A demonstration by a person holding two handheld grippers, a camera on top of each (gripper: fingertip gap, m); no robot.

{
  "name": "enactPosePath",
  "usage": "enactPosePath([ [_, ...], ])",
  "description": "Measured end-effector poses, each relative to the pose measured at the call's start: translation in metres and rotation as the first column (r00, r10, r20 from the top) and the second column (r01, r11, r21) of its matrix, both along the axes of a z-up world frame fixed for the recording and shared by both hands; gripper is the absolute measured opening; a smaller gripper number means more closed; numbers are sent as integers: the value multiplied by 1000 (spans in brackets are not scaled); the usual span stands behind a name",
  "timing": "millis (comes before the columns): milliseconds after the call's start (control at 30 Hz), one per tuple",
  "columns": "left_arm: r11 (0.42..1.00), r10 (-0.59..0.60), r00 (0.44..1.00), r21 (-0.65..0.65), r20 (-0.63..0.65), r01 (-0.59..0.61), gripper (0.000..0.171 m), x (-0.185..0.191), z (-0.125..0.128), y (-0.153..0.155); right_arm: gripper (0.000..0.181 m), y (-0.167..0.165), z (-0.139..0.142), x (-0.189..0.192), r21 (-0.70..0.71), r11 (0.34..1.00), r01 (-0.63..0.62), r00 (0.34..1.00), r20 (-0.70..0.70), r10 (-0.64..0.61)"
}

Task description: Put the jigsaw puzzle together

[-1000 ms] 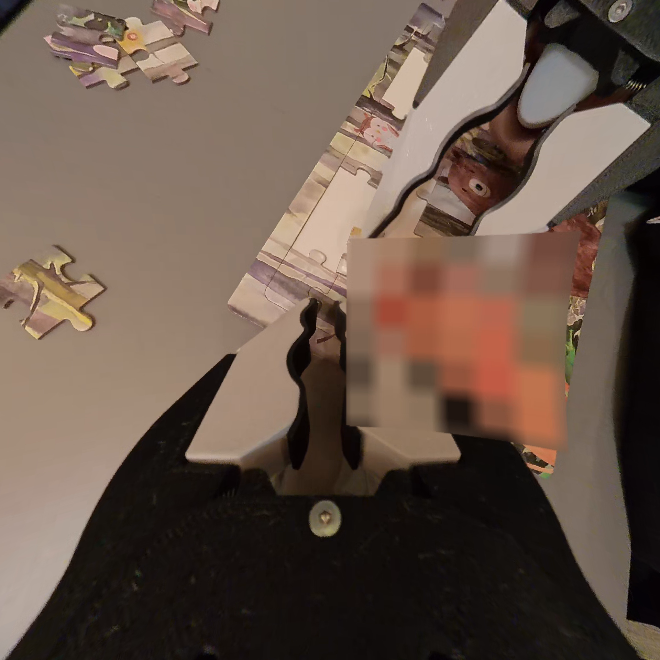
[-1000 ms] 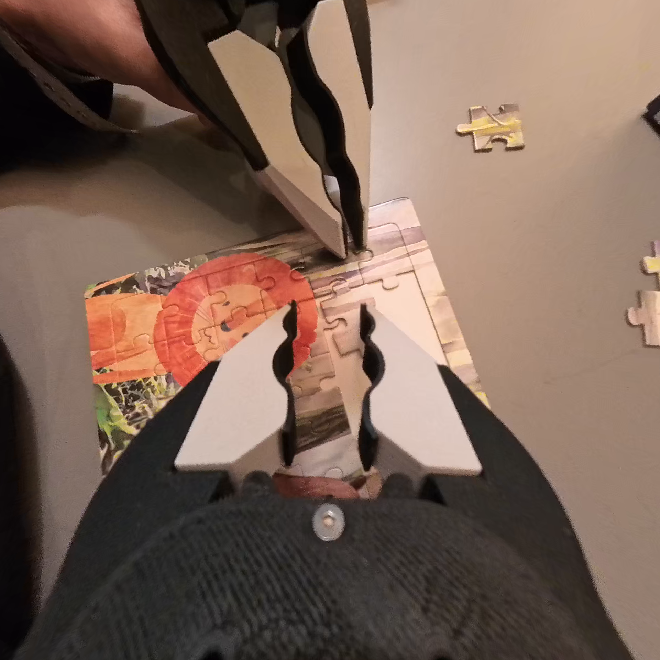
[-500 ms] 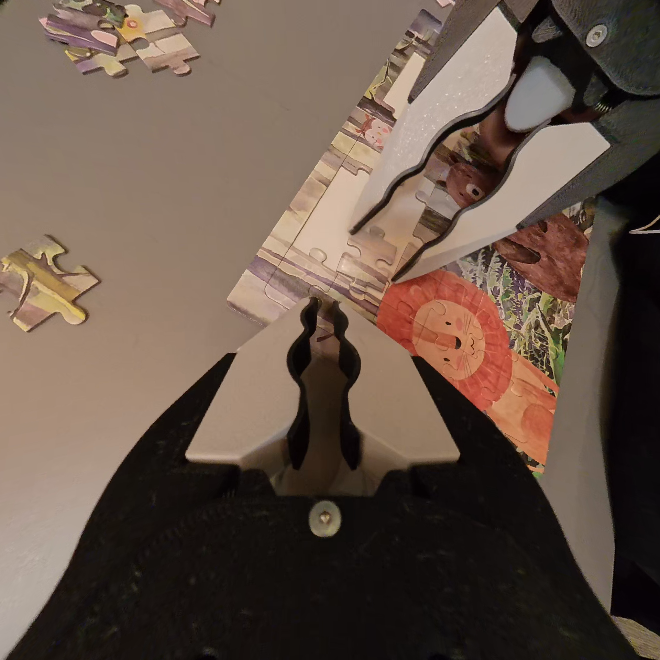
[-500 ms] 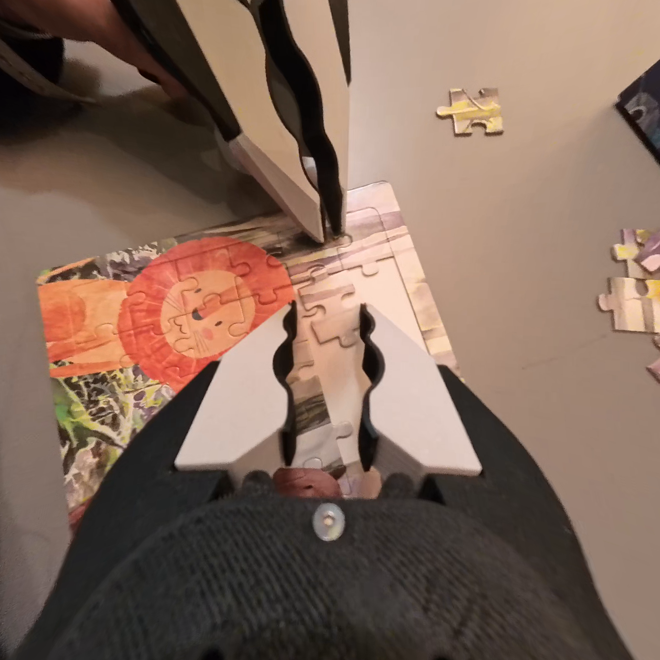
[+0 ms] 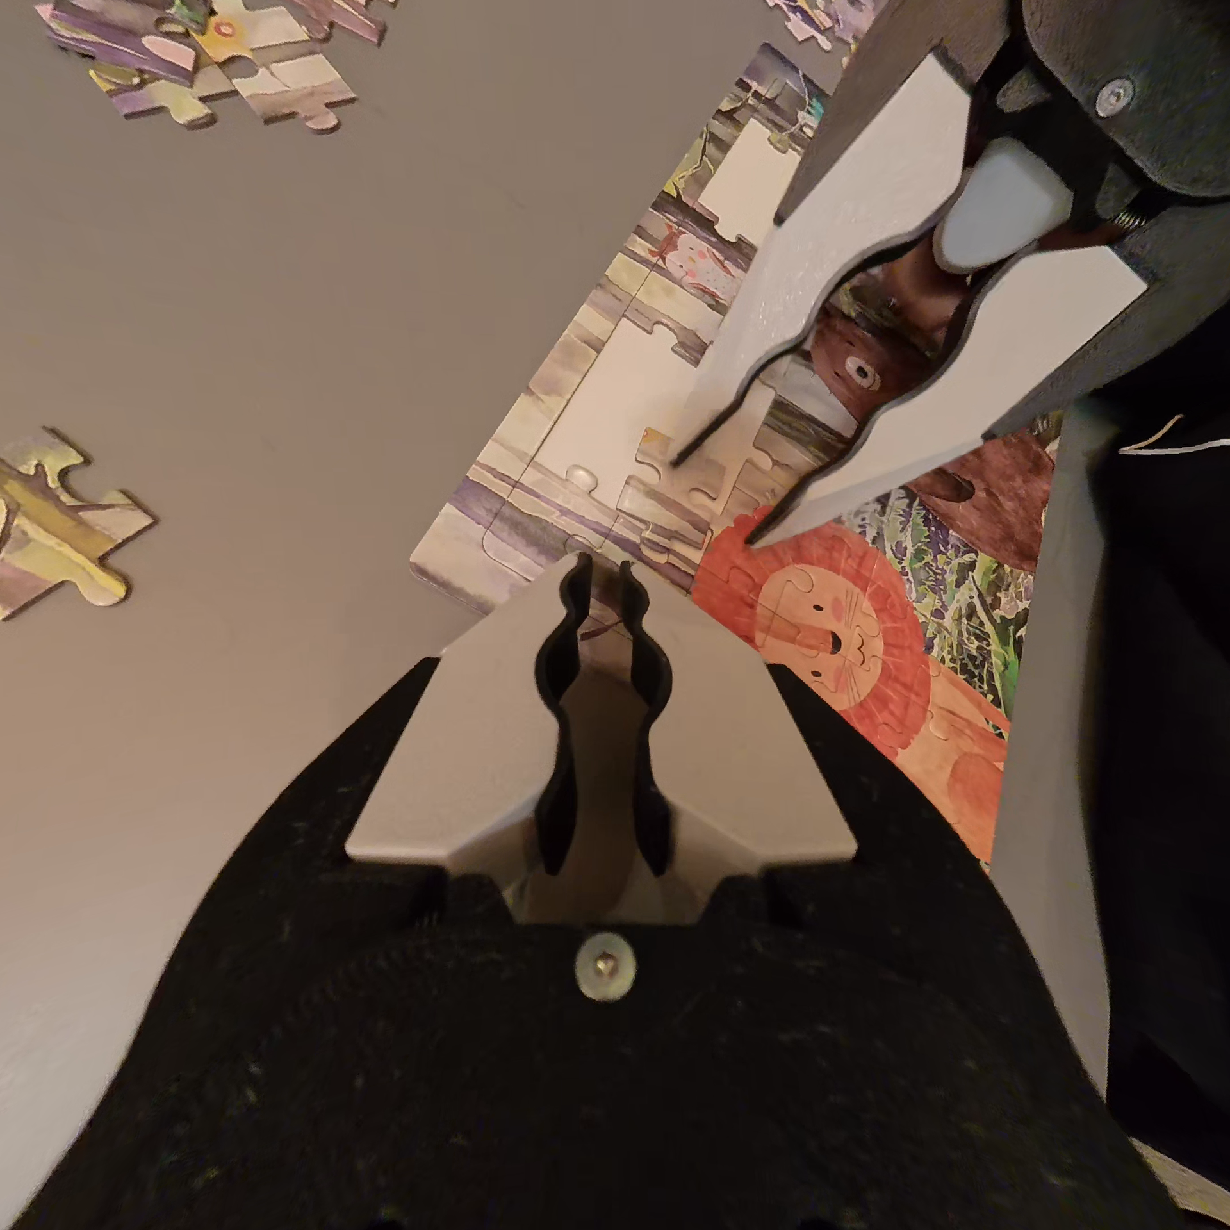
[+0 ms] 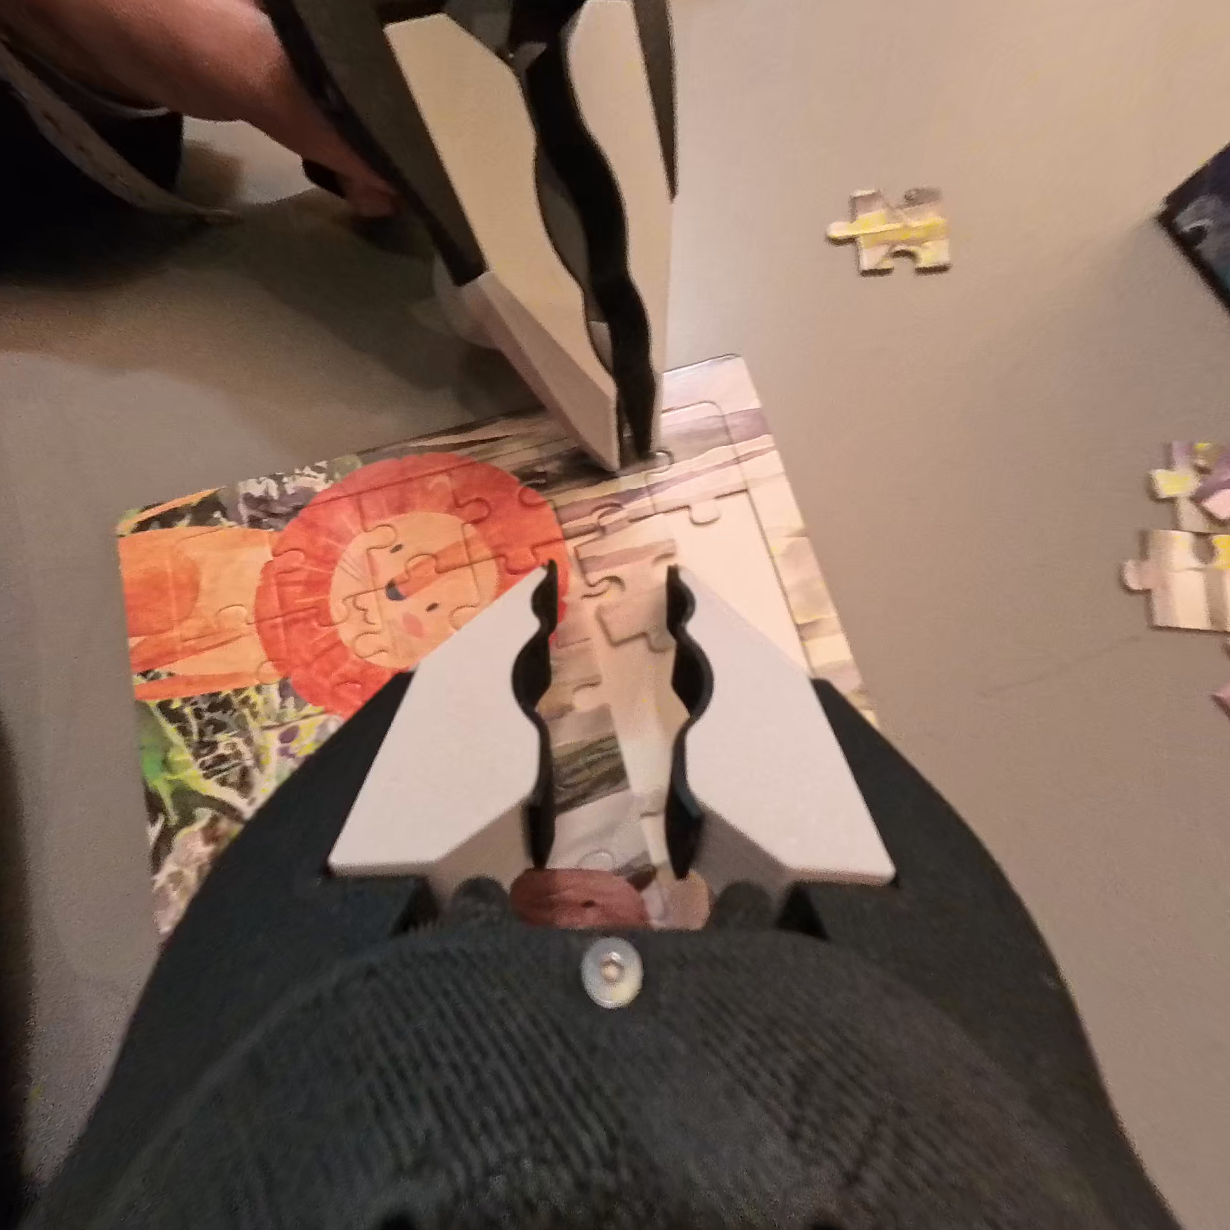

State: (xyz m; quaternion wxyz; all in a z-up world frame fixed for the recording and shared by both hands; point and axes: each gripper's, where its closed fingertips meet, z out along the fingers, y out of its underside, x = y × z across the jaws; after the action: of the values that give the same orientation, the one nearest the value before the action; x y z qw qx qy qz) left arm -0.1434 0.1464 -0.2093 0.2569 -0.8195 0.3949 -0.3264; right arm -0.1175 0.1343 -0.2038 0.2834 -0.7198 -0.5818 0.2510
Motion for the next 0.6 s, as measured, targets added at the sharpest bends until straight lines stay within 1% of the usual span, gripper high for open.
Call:
enactPosePath([
  [67, 1000, 0, 1000, -2, 2, 0, 6, 0, 0, 0, 34, 8, 2, 4, 24, 999, 25, 1000, -6, -25],
  [100, 1000, 0, 1000, -2, 2, 0, 6, 0, 0, 0, 38, 9, 1, 5, 14, 999, 30, 1000, -9, -30],
  [167, 1000, 0, 1000, -3, 2, 0, 6, 0, 0, 0, 48, 7, -3, 7, -41, 999, 24, 1000, -12, -25],
  [233, 1000, 0, 1000, -3, 2, 0, 6, 0, 0, 0, 52, 1, -5, 5, -90, 996, 7, 1000, -26, -10],
  [333, 1000, 0, 1000, -3, 2, 0, 6, 0, 0, 0, 54, -6, -3, 3, -125, 992, -20, 999, -43, 15],
  [500, 1000, 0, 1000, -4, 2, 0, 6, 0, 0, 0, 53, -7, -3, 4, -111, 994, -19, 999, -36, 15],
  [600, 1000, 1, 1000, -5, 4, -1, 6, 0, 0, 0, 52, -4, 0, 3, -96, 995, -12, 998, -56, 7],
])
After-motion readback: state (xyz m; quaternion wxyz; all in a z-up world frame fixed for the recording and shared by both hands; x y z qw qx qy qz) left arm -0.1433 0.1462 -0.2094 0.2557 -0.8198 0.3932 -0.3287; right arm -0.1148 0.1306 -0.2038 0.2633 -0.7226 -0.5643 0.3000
